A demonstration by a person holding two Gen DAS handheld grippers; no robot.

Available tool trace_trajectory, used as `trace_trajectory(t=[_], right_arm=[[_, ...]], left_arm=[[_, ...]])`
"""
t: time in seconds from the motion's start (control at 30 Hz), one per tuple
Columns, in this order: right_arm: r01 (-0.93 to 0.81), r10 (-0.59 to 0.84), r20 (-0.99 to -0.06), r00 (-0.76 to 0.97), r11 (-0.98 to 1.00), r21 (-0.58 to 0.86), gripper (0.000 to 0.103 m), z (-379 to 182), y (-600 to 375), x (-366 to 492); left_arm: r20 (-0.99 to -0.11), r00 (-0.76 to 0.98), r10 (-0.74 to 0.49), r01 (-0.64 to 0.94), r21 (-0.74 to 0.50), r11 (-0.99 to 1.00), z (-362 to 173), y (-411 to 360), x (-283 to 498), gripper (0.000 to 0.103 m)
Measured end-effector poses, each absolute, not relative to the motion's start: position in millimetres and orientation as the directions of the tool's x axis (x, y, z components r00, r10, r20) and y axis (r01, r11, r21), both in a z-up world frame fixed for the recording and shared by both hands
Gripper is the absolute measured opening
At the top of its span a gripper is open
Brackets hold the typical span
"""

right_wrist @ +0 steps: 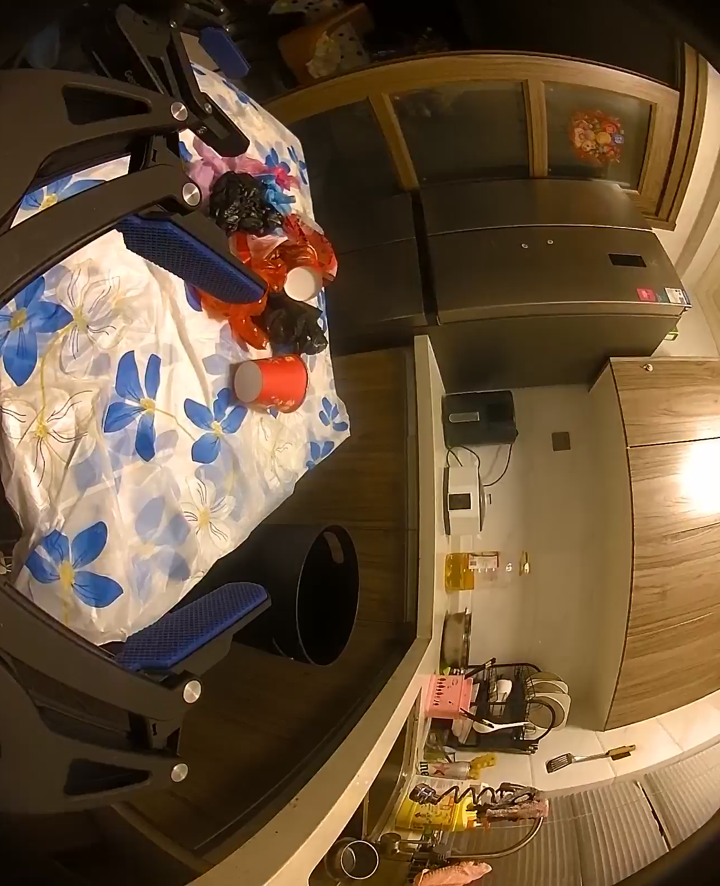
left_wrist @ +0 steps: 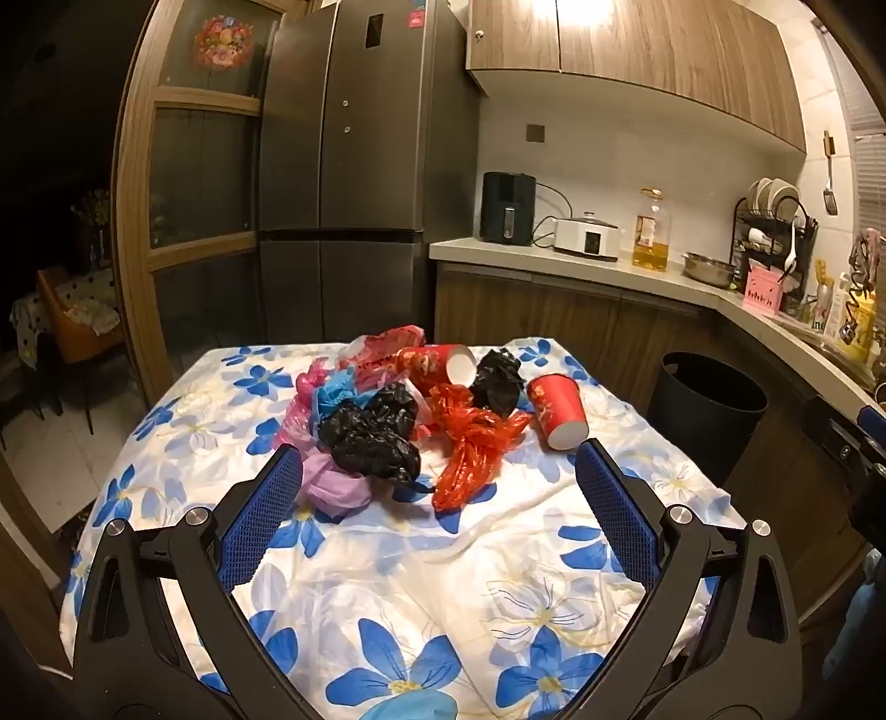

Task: Collect trash

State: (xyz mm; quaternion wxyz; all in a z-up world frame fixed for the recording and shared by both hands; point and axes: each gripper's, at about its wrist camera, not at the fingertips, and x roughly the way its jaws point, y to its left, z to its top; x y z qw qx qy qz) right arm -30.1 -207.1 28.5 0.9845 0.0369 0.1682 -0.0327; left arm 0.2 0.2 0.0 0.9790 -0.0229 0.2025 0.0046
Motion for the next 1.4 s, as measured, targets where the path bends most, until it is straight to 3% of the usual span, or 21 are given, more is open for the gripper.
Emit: trace_trajectory(t=[1.4], right_arm=[[0.079, -0.054, -0.335, 0.941, 0.995, 0.064, 0.098, 29, -210, -31]], left_arm=[[-0.383, 0.924, -0.004, -0.011, -0.037, 0.999, 11, -8, -4, 0.097]])
